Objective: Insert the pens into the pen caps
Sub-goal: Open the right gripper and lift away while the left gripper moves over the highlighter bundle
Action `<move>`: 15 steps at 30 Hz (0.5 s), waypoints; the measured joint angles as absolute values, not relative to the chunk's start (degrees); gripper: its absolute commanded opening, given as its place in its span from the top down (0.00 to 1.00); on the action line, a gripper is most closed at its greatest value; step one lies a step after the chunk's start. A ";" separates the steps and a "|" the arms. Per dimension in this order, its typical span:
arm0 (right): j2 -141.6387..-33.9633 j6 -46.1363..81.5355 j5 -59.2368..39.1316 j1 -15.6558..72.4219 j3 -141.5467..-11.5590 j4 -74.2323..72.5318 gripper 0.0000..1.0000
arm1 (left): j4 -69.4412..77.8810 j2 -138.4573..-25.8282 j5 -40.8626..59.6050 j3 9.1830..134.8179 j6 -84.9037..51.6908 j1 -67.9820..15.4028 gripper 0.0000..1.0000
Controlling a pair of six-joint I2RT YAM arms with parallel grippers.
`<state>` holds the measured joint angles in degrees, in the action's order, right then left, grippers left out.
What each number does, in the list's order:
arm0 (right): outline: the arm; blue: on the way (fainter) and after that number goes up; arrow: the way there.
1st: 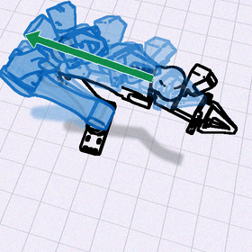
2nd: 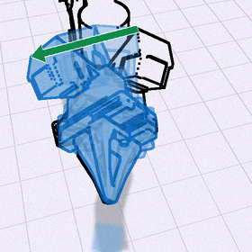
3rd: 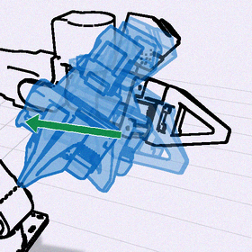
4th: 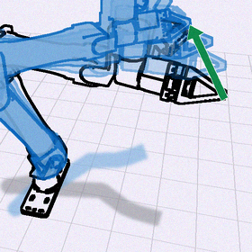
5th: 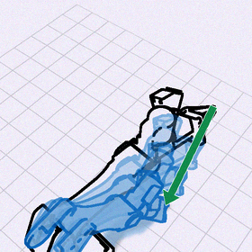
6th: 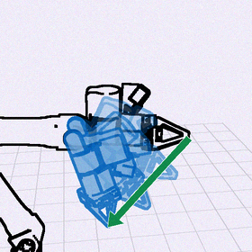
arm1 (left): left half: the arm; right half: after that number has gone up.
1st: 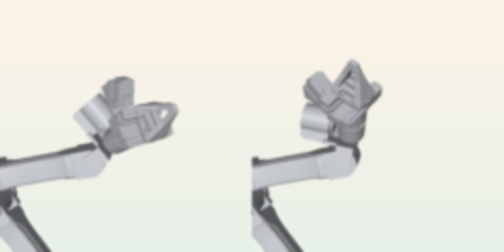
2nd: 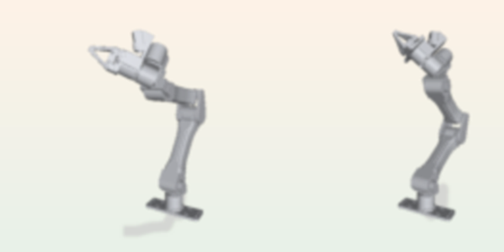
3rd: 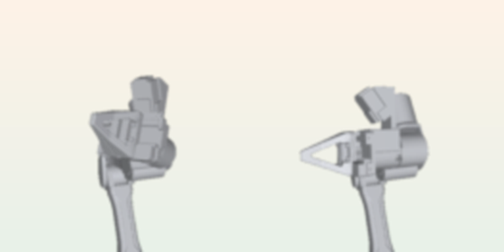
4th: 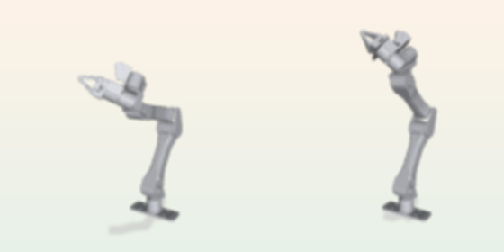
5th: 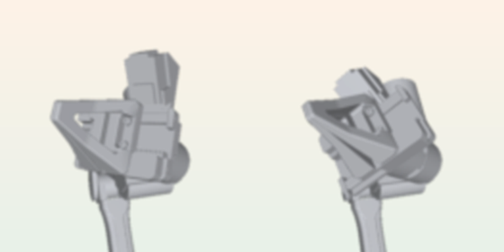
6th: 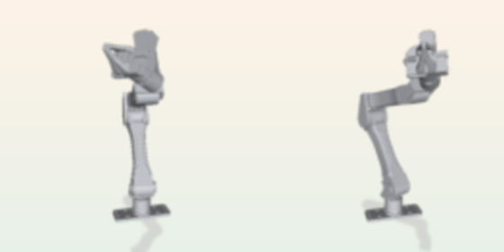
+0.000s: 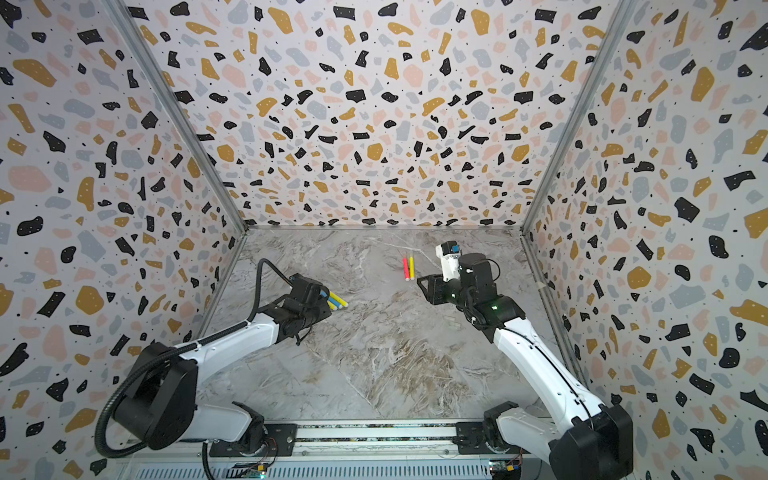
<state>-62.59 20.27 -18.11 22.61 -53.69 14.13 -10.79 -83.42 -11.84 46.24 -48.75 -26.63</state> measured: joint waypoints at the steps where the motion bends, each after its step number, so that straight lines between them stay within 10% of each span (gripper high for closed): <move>1: -61.78 20.25 -17.91 22.55 -53.04 14.26 0.55 | -10.90 -84.77 -11.68 47.09 -48.93 -26.50 0.58; 15: -55.53 19.86 -16.86 21.15 -45.82 17.21 0.55 | -10.48 -93.60 -11.33 50.72 -55.48 -23.33 0.64</move>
